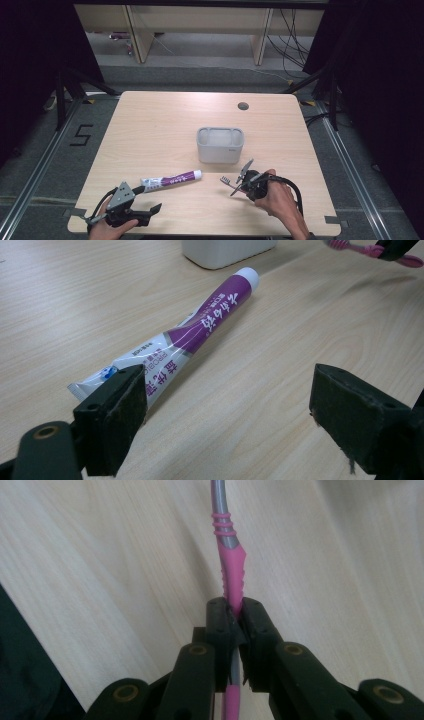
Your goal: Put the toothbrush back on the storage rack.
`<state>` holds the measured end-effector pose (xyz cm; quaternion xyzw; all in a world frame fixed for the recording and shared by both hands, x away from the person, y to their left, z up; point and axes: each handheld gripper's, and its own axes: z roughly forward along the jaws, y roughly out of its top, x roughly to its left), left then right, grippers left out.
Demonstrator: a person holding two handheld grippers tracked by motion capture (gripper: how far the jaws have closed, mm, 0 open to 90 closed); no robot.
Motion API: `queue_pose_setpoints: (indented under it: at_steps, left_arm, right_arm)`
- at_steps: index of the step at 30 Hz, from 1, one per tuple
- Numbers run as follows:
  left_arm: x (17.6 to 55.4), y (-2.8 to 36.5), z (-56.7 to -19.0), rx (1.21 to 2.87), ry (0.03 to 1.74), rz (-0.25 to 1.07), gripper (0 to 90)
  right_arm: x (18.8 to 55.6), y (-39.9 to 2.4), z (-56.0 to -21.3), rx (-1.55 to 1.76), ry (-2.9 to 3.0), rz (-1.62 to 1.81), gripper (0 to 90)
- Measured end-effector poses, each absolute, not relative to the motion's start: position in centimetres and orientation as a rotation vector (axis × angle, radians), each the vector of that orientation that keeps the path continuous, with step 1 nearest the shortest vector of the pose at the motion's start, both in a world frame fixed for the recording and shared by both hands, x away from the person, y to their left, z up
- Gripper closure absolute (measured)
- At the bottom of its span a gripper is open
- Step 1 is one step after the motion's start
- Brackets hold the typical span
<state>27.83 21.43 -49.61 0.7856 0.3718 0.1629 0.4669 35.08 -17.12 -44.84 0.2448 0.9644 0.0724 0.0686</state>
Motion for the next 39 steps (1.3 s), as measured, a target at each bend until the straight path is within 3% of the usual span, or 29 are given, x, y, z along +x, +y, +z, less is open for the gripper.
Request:
queue_pose_setpoints:
  at_steps: [23,39]
  left_arm:
    - [27.8,21.5,-49.6,1.929,0.915,0.404,15.1]
    - [28.0,21.6,-49.8,1.928,0.917,0.404,15.1]
  right_arm:
    - [35.3,-19.9,-40.8,0.834,2.601,0.939,83.8]
    - [36.3,-20.7,-39.9,0.907,2.511,1.112,83.8]
